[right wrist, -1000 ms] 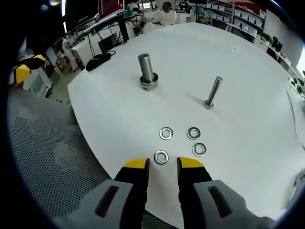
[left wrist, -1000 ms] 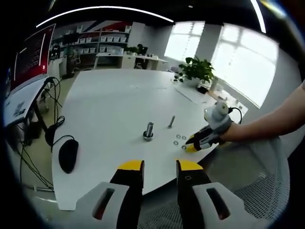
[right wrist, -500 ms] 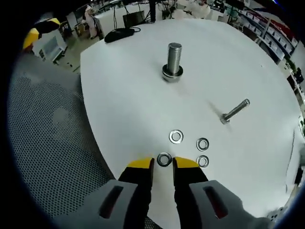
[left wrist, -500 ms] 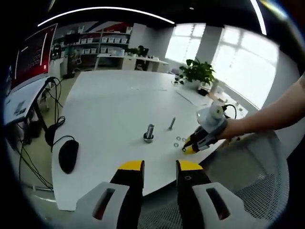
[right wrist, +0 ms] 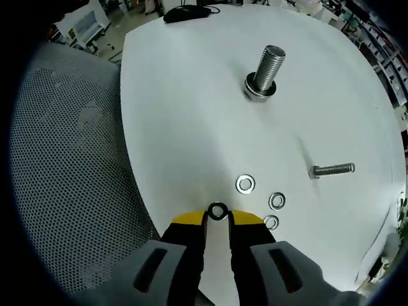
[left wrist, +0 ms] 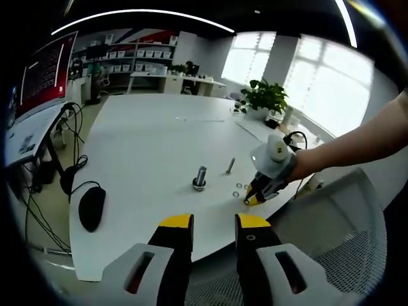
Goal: Place the washer onto the threaded stud by aligning its center hole with the stud, sliding it down to the base, and recovering from edge contact or off-axis alignment until the washer reaches the visible bottom stop.
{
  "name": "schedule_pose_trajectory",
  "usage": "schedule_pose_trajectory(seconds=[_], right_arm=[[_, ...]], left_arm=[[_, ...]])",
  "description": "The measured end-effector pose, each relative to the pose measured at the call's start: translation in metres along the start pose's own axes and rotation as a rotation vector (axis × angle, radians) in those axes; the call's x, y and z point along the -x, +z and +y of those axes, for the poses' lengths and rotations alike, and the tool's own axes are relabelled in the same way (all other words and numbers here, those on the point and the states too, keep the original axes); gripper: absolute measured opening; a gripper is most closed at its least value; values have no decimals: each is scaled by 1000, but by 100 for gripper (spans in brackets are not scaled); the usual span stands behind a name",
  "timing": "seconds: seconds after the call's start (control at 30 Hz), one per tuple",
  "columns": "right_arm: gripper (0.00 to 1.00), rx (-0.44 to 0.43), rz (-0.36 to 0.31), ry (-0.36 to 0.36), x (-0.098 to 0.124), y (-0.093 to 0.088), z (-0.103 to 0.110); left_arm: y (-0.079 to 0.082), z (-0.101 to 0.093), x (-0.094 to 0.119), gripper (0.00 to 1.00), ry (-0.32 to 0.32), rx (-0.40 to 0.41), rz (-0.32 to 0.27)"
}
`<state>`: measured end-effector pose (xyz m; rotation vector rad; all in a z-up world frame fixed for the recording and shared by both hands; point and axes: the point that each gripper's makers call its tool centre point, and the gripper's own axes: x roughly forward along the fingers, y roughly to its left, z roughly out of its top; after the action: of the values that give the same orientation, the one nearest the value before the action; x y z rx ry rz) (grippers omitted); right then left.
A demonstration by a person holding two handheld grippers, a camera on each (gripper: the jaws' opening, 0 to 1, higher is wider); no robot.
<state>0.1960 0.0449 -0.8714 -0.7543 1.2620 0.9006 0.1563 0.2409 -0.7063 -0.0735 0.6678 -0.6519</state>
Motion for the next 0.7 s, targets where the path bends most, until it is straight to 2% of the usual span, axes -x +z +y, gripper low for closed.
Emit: schedule_pose_trajectory(seconds=[0.13, 0.43, 0.63, 0.67, 0.7], right_arm=[[16, 75, 74, -20, 0, -1, 2], [15, 88, 89, -30, 1, 0, 4], [14, 39, 50, -62, 0, -1, 5], [3, 18, 9, -60, -2, 2, 8], [3, 62, -33, -99, -1, 7, 1]], left_arm=[[0, 0, 0, 22, -2, 0, 1], [0, 1, 0, 22, 1, 1, 1], [1, 1, 0, 22, 1, 5, -5], [1, 1, 0, 22, 1, 5, -6], [1, 1, 0, 22, 1, 5, -7]])
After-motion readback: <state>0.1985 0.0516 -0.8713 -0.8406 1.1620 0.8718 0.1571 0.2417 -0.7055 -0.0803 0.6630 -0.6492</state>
